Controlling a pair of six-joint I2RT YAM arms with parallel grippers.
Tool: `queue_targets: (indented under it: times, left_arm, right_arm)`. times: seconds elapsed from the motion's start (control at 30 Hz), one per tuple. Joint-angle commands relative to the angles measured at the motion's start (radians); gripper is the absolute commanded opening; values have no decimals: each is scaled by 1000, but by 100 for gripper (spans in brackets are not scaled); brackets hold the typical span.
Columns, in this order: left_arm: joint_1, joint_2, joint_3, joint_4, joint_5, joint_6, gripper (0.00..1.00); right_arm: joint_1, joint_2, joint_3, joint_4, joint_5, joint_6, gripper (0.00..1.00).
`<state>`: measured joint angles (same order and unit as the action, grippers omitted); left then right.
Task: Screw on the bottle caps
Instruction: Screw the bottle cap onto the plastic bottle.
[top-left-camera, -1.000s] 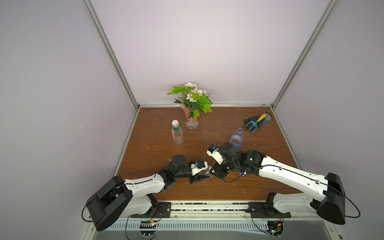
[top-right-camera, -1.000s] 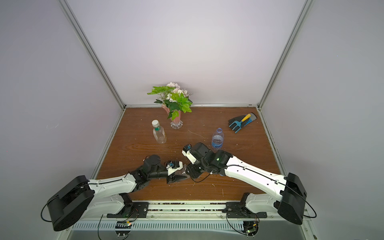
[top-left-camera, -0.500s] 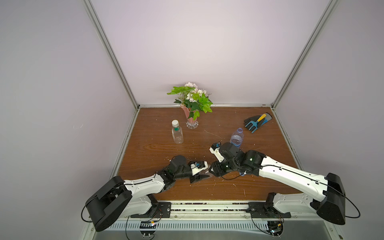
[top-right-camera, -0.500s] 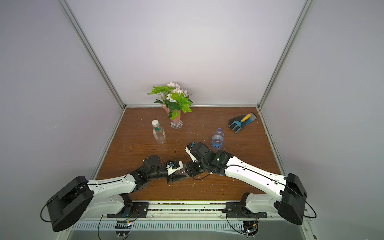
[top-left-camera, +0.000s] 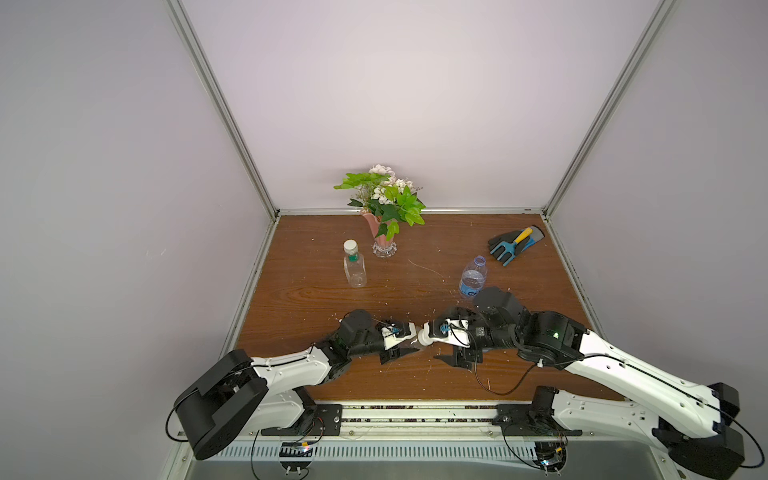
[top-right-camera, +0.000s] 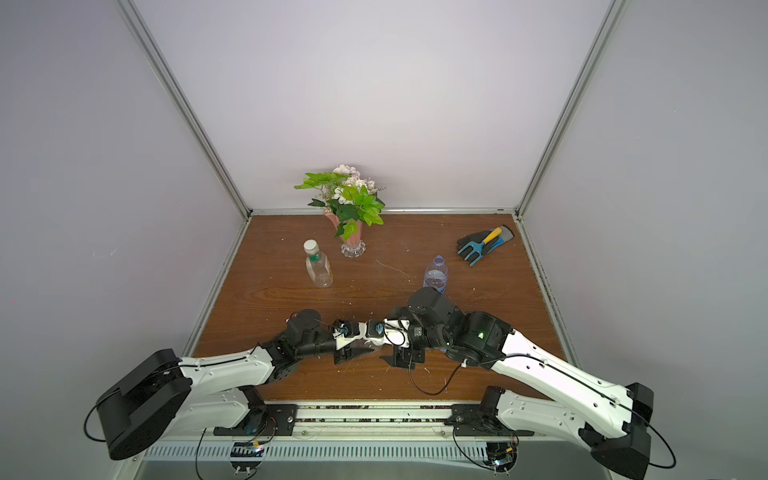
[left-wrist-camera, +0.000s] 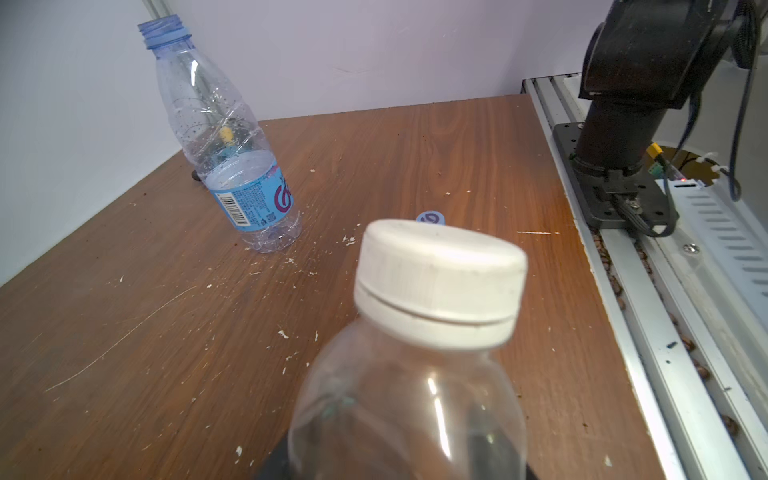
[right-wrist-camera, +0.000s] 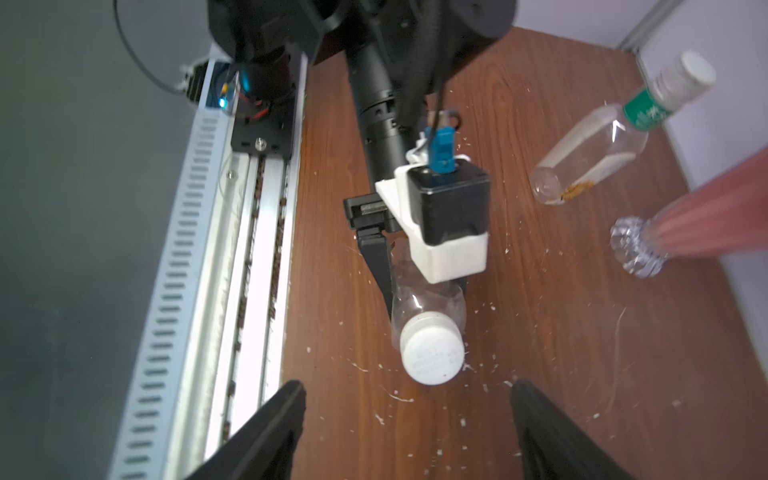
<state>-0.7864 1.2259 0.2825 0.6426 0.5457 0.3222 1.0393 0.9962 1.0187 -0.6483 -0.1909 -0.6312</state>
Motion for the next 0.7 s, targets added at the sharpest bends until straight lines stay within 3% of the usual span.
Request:
queue_targets:
  times: [0.0, 0.13, 0.37, 0.67]
  left_arm:
    - [-2, 7, 27, -26, 49, 29, 16]
    - [-2, -5, 21, -33, 52, 39, 16]
    - [-2, -12, 14, -33, 53, 45, 16]
    - [-2, 4, 20, -31, 61, 41, 16]
  right_arm:
    - [1, 15, -35, -31, 23, -454, 82]
    - [3, 58, -67, 26, 106, -586, 69]
    - [3, 36, -150, 194, 106, -677, 70]
    - [3, 72, -145, 212, 63, -690, 67]
